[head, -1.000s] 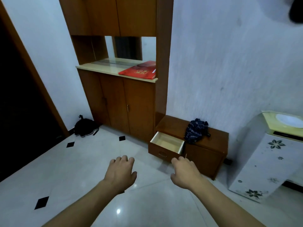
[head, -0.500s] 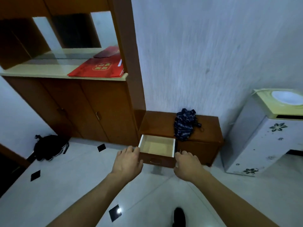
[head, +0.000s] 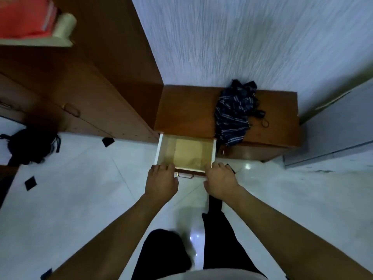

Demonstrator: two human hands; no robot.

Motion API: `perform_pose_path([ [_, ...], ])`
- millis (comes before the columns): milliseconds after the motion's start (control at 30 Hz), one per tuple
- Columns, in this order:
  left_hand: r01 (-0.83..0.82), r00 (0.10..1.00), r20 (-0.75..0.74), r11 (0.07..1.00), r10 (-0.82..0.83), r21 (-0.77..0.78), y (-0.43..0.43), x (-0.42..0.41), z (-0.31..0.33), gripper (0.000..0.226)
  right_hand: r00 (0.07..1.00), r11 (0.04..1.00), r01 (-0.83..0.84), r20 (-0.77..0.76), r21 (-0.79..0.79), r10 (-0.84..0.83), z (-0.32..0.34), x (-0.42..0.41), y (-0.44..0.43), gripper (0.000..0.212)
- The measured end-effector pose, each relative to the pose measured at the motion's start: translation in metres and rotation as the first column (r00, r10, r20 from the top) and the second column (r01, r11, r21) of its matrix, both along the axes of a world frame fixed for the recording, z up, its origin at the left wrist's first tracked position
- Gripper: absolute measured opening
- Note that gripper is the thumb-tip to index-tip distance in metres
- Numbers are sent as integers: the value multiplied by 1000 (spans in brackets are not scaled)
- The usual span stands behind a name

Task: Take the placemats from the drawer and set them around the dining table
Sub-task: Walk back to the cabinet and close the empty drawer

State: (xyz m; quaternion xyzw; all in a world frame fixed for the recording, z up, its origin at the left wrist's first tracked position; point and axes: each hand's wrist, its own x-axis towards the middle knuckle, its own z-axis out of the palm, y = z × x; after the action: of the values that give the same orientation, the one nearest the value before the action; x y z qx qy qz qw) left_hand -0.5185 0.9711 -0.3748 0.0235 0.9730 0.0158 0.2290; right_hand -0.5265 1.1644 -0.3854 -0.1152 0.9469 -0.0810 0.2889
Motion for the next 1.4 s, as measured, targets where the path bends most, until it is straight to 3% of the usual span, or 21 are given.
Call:
perform_pose_path([
  [100, -66, 995, 78, 996, 62, 54, -6, -27, -50, 36, 983, 986, 152, 112, -72, -144, -49, -20, -14, 35],
  [167, -168, 975, 159, 982, 152, 92, -14, -39, -90, 32, 910, 917, 375, 244, -136, -336, -87, -26, -23, 25],
  [233, -298, 927, 272, 946, 257, 123, -25, -48, -131, 19, 736, 752, 642, 395, -149, -550, -133, -29, -30, 20],
  [300, -467, 841, 371, 875, 393, 131, -36, -54, -162, 7, 522, 581, 807, 588, -106, -618, -165, -34, -41, 17],
  [367, -622, 720, 466, 777, 515, 102, -50, -60, -199, 9, 291, 397, 918, 708, -16, -644, -203, -37, -53, 13],
  [467, -751, 526, 590, 660, 612, -15, -78, -60, -260, 18, -55, 103, 980, 722, 173, -689, -251, -30, -65, 23],
  [533, -856, 382, 644, 516, 663, -24, -89, -57, -295, 15, -261, -98, 960, 718, 262, -645, -281, -27, -71, 25],
  [633, -977, 190, 663, 205, 724, 57, -84, -60, -313, 10, -416, -290, 909, 712, 300, -565, -310, -28, -73, 30],
  [700, -992, 128, 692, 83, 710, 98, -79, -64, -320, 17, -455, -389, 880, 719, 272, -526, -324, -30, -73, 20],
  [800, -988, 112, 676, 10, 729, 153, -76, -71, -323, 16, -469, -464, 857, 716, 226, -518, -331, -36, -76, 13],
  [1067, -964, 183, 609, 21, 772, 264, -62, -119, -336, 17, -402, -465, 876, 727, 129, -557, -328, -89, -62, 12],
  [1300, -919, 219, 614, -51, 758, 391, -44, -187, -350, 21, -272, -380, 924, 750, 30, -603, -336, -158, -46, 14],
  [1400, -902, 278, 595, -8, 755, 431, -34, -215, -350, 17, -249, -370, 929, 754, 7, -609, -337, -186, -37, 16],
])
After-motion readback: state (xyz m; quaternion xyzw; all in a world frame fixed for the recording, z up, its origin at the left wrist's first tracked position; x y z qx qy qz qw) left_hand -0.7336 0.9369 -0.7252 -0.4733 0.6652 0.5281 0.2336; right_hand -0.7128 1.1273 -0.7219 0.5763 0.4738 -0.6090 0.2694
